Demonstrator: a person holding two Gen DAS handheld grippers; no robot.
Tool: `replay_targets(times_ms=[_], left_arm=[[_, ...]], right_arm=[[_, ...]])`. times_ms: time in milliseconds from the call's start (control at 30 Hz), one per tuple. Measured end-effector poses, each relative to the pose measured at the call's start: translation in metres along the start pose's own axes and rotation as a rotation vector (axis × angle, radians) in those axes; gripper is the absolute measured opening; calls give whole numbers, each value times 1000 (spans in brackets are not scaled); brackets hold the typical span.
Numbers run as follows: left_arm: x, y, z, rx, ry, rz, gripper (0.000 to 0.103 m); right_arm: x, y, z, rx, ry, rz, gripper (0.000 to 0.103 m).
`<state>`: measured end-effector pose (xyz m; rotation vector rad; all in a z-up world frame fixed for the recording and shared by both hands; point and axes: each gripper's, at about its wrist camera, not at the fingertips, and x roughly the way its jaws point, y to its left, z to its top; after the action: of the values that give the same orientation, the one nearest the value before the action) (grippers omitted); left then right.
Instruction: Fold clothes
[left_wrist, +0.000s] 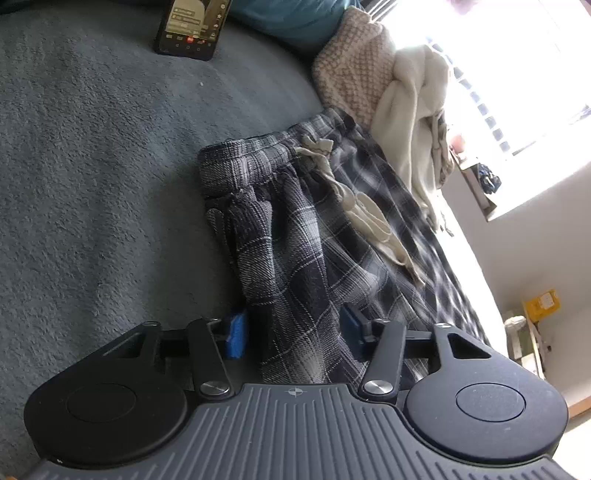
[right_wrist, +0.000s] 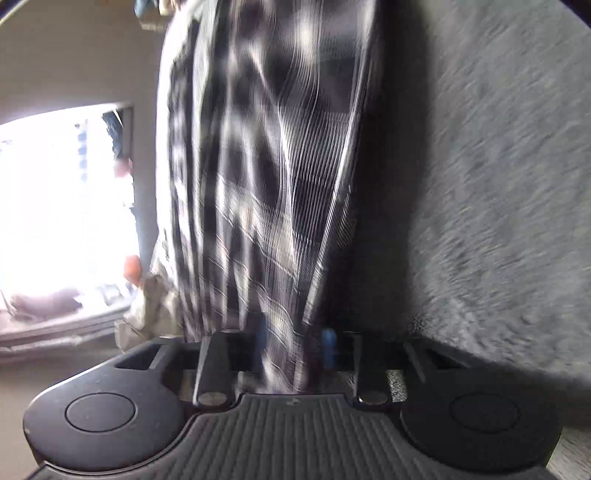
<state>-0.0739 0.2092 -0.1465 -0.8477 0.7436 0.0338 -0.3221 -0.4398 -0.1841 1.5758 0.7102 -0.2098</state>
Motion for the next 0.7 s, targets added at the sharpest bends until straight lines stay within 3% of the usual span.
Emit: replay_targets(times_ms=[167, 467, 700], left_arm=[[1, 0, 3, -12, -12, 17, 27], [7, 5, 15, -83, 6, 6, 27], [1, 17, 19, -140, 16, -23, 34]], right_arm=[[1, 32, 1, -106, -53, -1, 3], [26, 99, 23, -169, -79, 76, 3], [36, 105, 36, -130, -53, 95, 3]])
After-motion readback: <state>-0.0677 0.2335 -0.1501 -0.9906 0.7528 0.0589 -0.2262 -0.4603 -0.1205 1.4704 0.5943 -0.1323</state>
